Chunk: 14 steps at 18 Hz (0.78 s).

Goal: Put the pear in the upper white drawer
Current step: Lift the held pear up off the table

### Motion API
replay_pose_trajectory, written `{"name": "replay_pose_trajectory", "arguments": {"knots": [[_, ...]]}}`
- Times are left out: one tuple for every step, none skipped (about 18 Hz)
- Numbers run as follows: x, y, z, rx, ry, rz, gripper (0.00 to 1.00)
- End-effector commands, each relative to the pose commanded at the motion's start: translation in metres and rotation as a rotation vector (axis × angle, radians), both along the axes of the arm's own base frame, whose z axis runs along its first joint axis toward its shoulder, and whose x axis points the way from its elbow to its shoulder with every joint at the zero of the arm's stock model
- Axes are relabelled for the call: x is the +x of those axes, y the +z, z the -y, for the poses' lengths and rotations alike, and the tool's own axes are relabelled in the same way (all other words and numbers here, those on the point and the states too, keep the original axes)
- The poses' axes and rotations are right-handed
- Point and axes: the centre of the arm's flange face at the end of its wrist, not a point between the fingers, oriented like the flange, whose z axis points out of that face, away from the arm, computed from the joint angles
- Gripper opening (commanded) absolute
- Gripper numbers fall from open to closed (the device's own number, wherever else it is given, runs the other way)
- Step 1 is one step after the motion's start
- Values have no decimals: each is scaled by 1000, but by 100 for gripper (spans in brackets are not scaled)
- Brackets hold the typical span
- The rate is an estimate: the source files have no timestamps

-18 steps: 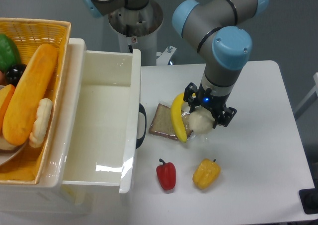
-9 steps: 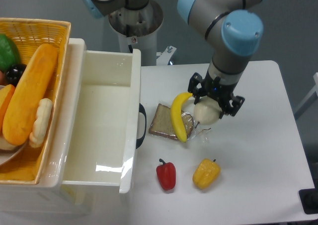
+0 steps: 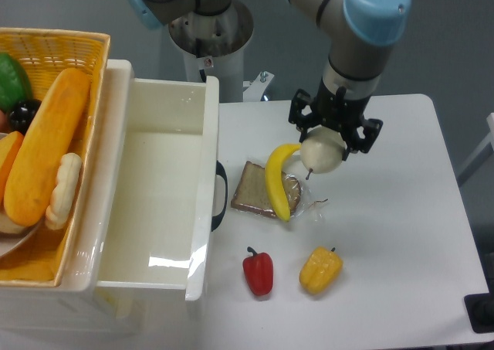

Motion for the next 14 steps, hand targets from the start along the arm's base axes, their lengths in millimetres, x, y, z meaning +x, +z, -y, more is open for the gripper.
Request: {"name": "replay_pose_trajectory", "arguments": {"knots": [[4,10,3,33,30,4,49],[6,18,9,59,60,13,49],[11,24,10,80,75,29,49],[14,30,12,100,92,38,49],[21,38,14,117,115,49,49],[27,44,14,132,143,56,49],[34,53,15,154,170,61,49],[41,59,15,179,193,68,49],[48,68,14,207,221,79,50],[54,72,12,235,261,103,50],[58,74,10,250,296,120,50],[61,74,8,252,315,129,50],[70,75,1,251,308,136,51],[81,72,-9,245,301,149,53]]}}
